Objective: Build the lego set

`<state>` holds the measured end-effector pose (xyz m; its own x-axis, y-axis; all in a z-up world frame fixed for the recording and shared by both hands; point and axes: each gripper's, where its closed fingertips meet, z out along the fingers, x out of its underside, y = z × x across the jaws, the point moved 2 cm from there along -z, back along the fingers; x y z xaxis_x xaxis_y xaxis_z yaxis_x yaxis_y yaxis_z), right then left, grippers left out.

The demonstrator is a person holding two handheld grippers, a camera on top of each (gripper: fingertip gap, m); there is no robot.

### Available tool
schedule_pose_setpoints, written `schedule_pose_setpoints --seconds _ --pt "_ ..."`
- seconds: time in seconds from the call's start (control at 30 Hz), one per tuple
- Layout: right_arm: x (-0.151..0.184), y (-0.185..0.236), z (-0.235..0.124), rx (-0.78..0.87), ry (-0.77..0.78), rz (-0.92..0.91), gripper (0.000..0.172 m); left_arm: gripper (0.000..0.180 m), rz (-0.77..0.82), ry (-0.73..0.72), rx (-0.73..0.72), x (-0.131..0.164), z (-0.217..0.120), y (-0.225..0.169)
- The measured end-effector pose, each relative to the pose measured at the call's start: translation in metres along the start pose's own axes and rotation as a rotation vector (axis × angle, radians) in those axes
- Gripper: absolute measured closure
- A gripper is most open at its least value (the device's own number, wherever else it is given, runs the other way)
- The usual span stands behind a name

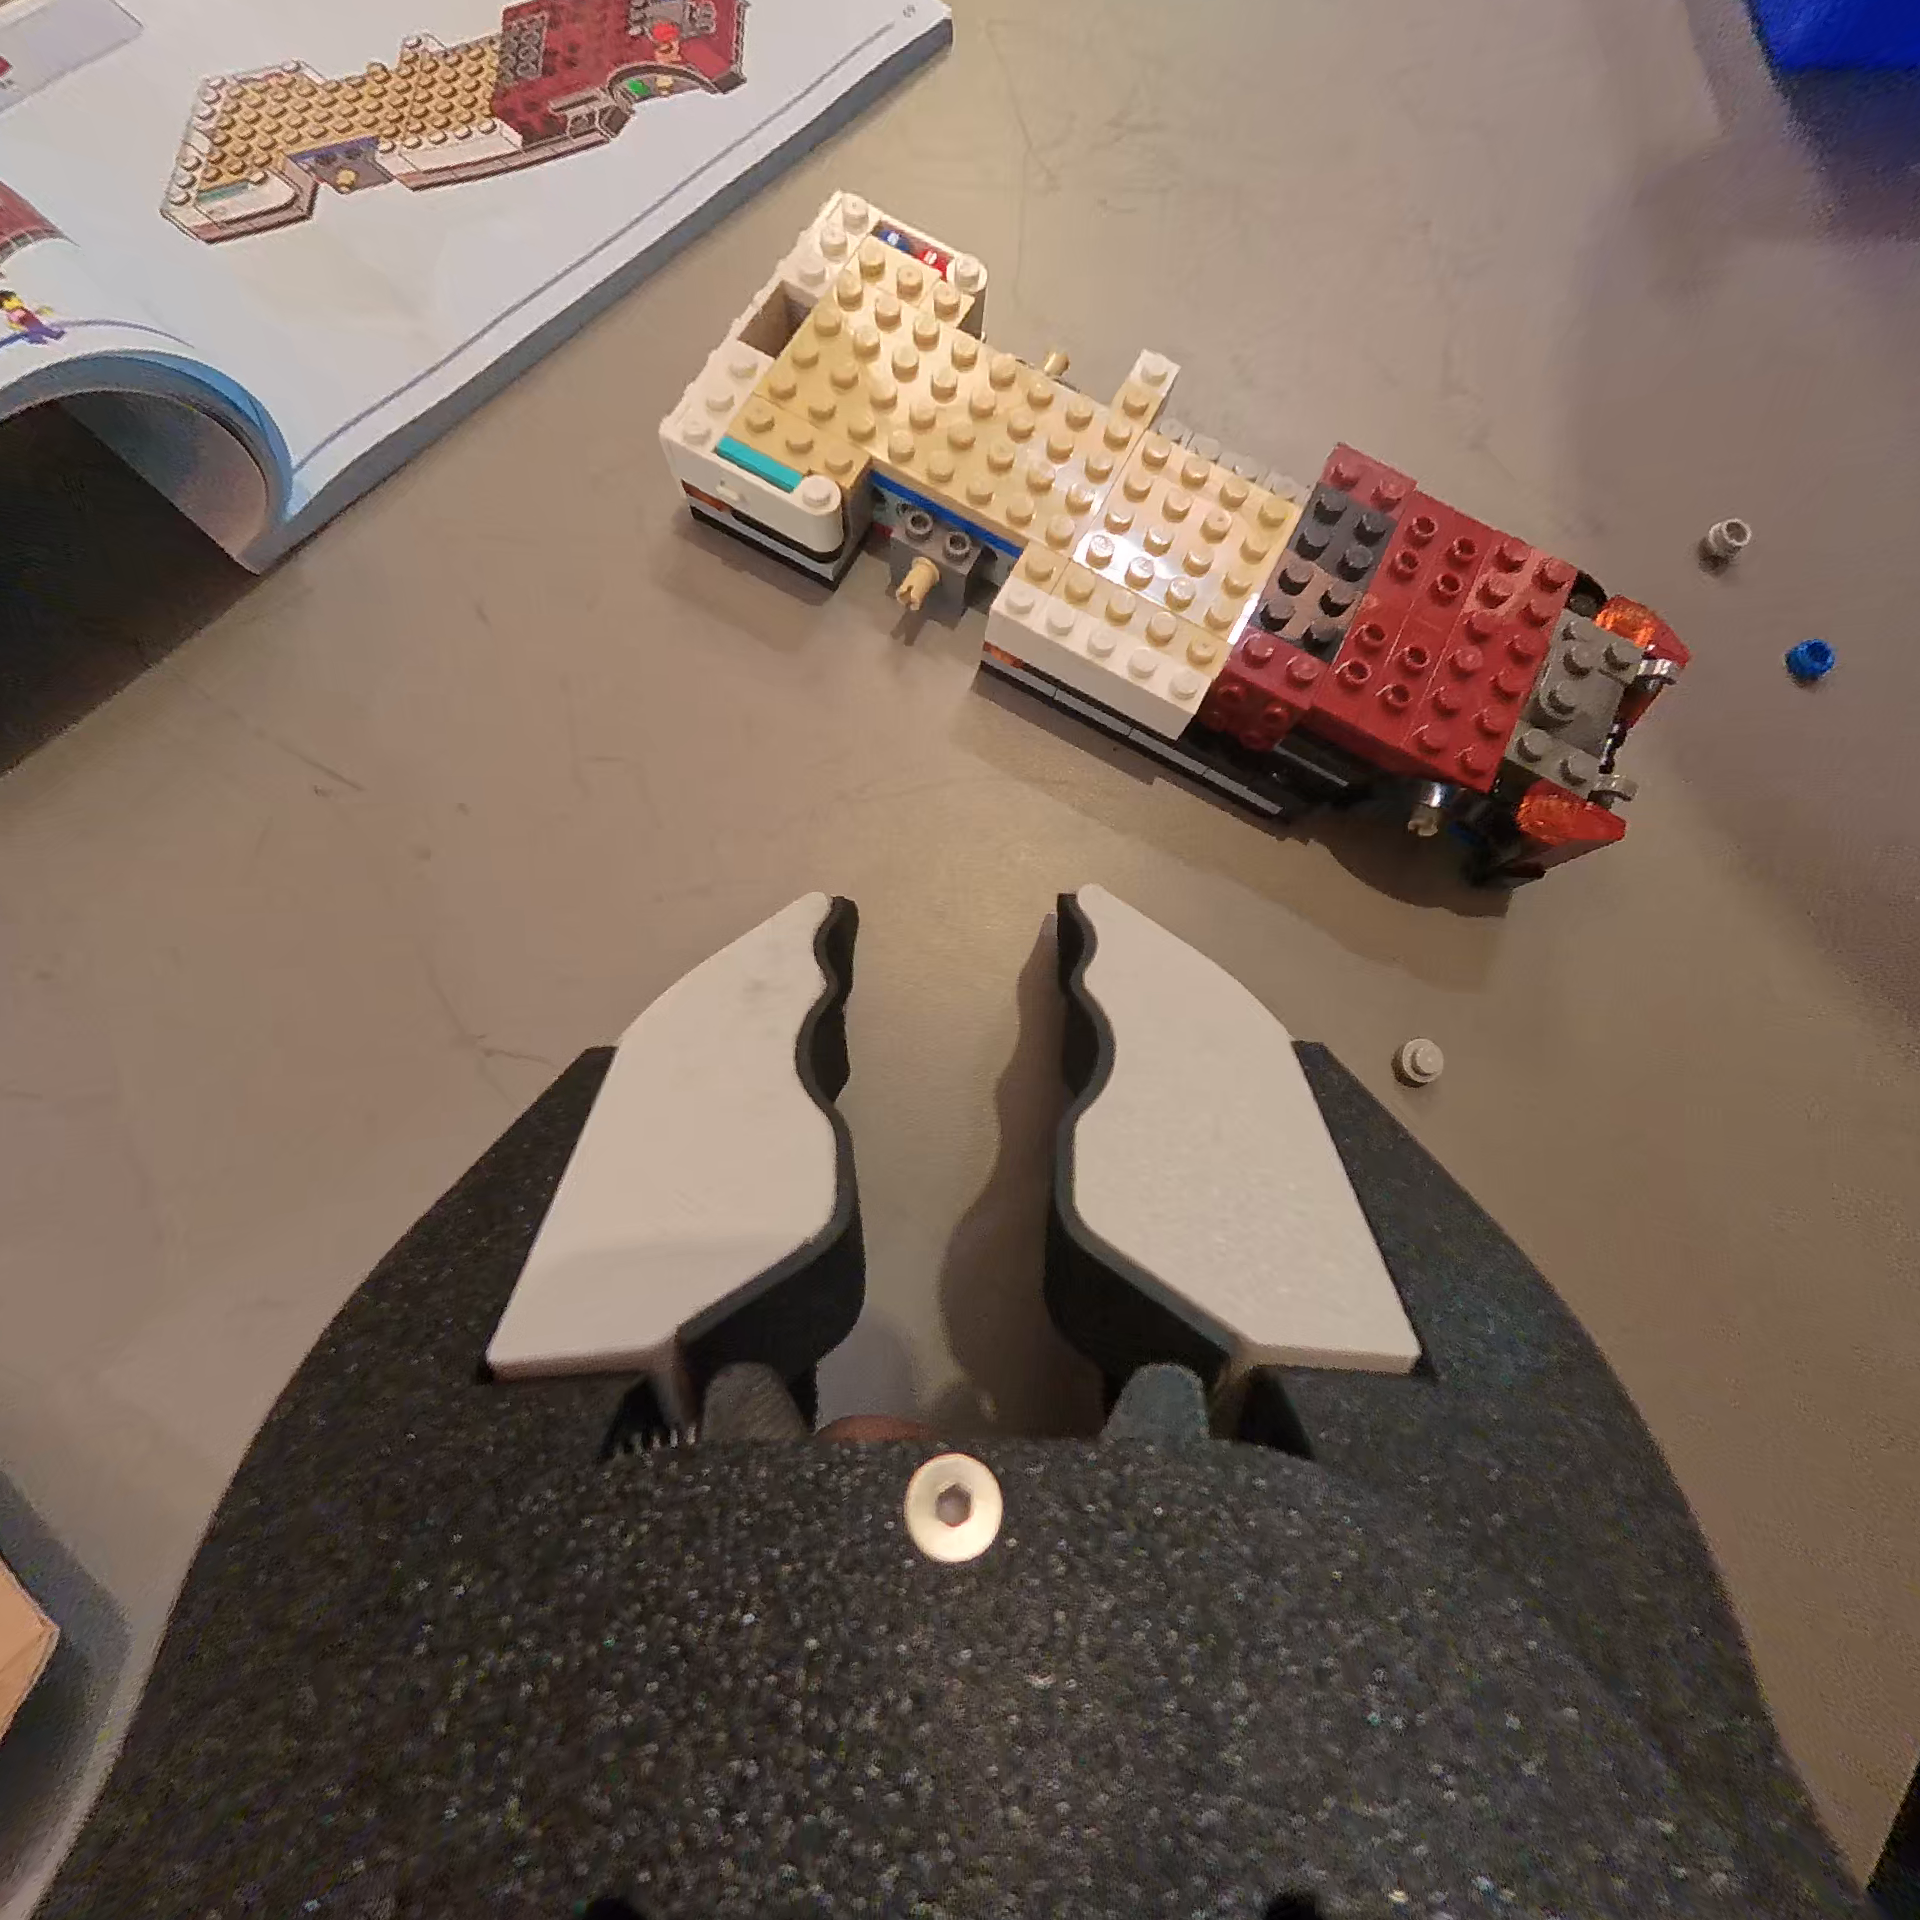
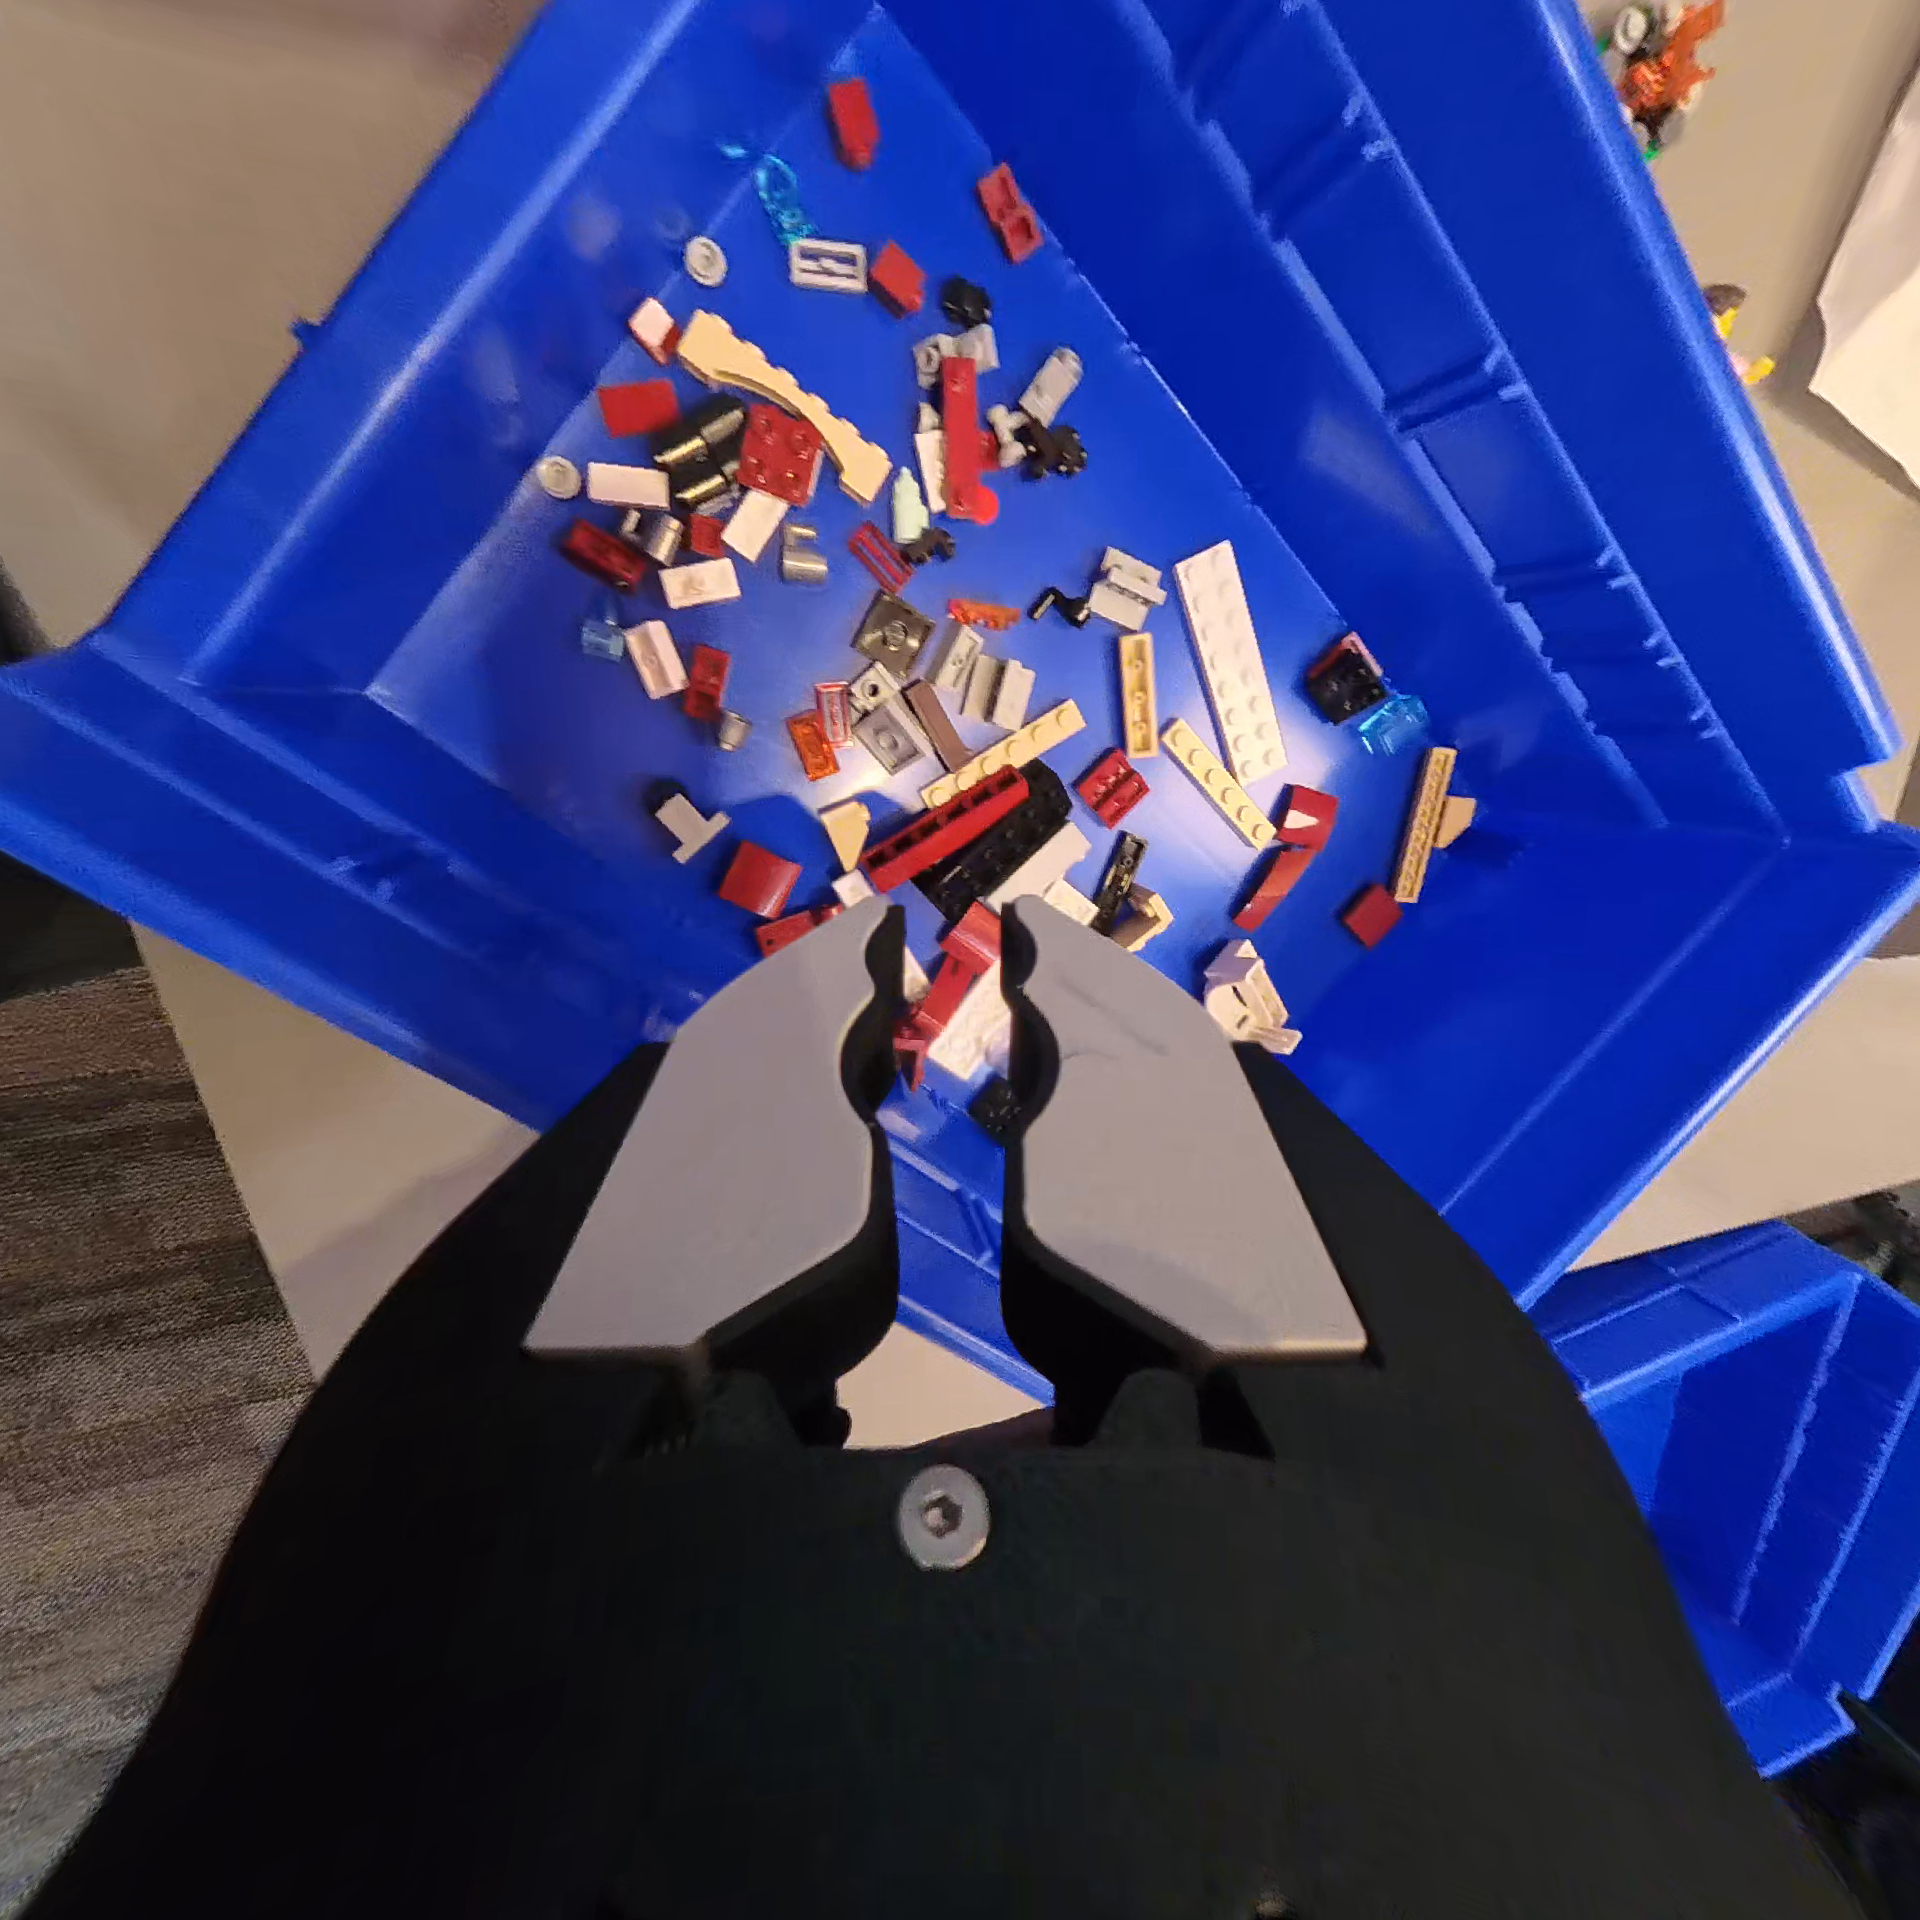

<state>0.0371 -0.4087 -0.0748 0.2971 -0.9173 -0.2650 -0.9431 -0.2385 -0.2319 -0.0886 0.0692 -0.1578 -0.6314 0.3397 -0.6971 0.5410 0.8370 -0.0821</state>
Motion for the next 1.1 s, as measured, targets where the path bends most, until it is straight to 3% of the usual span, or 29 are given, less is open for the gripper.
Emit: schedule_pose_setpoints --seconds 0.3,0.5,0.9,1.1 --pt "-0.044 -0.021 0.057 -0.083 -0.126 -0.076 0.154 0.142 0.012 0.002 -0.011 0.000 0.000 0.000" --pt "-0.054 -0.024 0.093 -0.142 -0.123 -0.094 0.154 0.142 0.037 0.004 -0.041 0.000 0.001 0.000" --pt "-0.058 -0.009 0.099 -0.175 -0.103 -0.099 0.153 0.142 0.030 0.006 -0.025 0.000 0.001 -0.001" --pt "-0.056 -0.007 0.102 -0.277 -0.073 -0.032 0.157 0.142 0.031 -0.007 -0.025 -0.001 -0.001 -0.001"
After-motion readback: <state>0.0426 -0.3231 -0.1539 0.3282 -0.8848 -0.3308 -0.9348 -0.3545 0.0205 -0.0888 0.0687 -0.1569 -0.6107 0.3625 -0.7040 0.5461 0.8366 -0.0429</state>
